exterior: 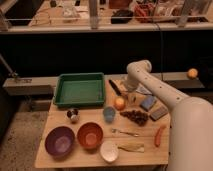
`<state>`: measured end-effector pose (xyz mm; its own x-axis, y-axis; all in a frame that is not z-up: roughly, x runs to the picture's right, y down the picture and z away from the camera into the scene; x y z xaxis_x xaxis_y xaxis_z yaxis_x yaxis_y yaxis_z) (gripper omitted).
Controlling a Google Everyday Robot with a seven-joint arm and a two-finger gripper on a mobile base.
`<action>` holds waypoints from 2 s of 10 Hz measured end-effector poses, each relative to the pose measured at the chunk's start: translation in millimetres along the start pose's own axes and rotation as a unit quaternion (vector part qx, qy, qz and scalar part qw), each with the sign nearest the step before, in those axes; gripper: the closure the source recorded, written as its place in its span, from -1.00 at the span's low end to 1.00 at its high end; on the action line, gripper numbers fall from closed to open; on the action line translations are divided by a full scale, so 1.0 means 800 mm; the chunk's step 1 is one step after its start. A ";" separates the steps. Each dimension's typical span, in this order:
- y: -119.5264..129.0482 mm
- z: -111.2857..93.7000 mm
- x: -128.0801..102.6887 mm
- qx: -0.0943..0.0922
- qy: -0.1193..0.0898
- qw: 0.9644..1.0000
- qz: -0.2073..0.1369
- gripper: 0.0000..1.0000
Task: Place brush in tray
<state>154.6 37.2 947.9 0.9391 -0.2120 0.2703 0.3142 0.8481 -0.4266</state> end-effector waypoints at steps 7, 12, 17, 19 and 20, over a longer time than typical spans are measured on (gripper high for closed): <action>0.012 0.028 0.023 -0.013 0.012 0.999 0.030 -0.60; 0.013 0.032 0.025 -0.012 -0.018 0.999 0.037 -0.60; 0.017 0.042 0.029 -0.023 -0.031 0.998 0.044 -0.33; 0.018 0.045 0.030 -0.026 -0.038 0.998 0.045 -0.15; 0.018 0.046 0.030 -0.027 -0.040 0.998 0.045 -0.14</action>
<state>176.8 62.2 979.8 0.9505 -0.0946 0.2960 0.2378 0.8345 -0.4970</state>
